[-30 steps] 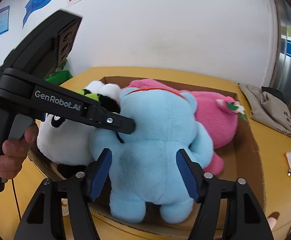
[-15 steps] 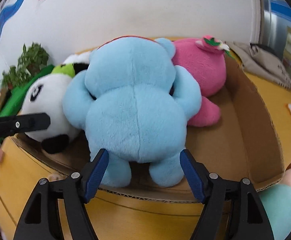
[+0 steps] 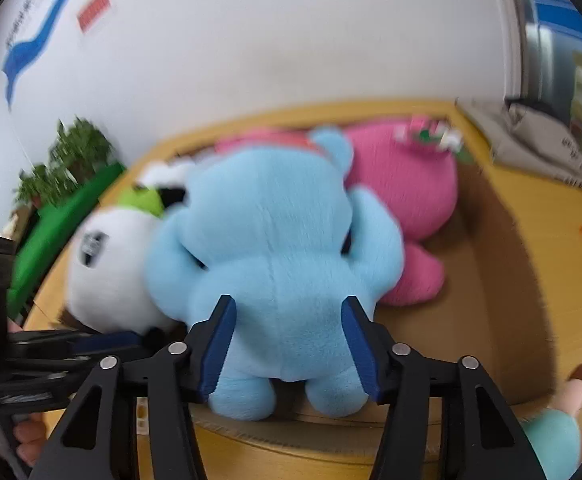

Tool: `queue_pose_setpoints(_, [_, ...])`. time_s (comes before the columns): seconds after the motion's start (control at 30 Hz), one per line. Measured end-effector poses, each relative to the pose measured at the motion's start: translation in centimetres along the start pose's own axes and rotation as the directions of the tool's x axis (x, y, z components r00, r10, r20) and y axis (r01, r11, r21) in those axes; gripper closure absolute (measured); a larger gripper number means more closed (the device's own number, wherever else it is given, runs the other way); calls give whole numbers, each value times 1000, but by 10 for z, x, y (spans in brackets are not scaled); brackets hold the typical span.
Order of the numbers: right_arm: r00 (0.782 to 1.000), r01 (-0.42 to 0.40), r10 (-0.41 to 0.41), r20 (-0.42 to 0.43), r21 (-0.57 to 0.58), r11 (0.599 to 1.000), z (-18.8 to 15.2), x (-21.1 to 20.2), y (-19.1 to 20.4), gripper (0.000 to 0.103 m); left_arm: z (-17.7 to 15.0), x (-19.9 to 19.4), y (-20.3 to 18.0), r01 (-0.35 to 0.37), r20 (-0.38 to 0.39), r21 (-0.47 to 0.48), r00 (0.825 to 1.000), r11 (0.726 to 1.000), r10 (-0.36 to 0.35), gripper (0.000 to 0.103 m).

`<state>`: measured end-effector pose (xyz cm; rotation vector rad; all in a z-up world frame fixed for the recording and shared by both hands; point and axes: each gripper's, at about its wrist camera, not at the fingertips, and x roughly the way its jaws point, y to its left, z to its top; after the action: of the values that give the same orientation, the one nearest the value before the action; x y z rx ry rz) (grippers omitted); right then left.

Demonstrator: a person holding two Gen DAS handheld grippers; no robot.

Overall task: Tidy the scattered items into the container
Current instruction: 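Lower the blue plush into the box beside the panda, open both grippers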

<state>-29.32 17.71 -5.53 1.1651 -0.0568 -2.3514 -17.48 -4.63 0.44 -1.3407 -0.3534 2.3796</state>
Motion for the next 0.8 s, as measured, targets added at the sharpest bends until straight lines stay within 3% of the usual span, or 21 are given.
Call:
queue_pose_setpoints(0.2, [1000, -30, 30, -5, -49, 998, -11, -6, 20, 38, -5, -8, -5, -10, 26, 6, 1000, 1000, 10, 72])
queue_pose_setpoints(0.3, [997, -64, 63, 36, 25, 998, -19, -25, 3, 38, -10, -9, -7, -13, 22, 2, 1000, 1000, 13, 71])
queue_pose_setpoints(0.4, [999, 51, -51, 10, 33, 998, -26, -24, -3, 41, -14, -10, -9, -23, 28, 7, 999, 1000, 23, 71])
queue_pose_setpoints(0.47, [991, 128, -129, -17, -57, 990, -32, -19, 8, 40, -14, -10, -10, -29, 20, 4, 999, 1000, 29, 71])
queue_pose_setpoints(0.8, [990, 141, -143, -17, -77, 987, -66, -39, 27, 40, -40, -23, -15, -79, 2, -4, 997, 997, 79, 71])
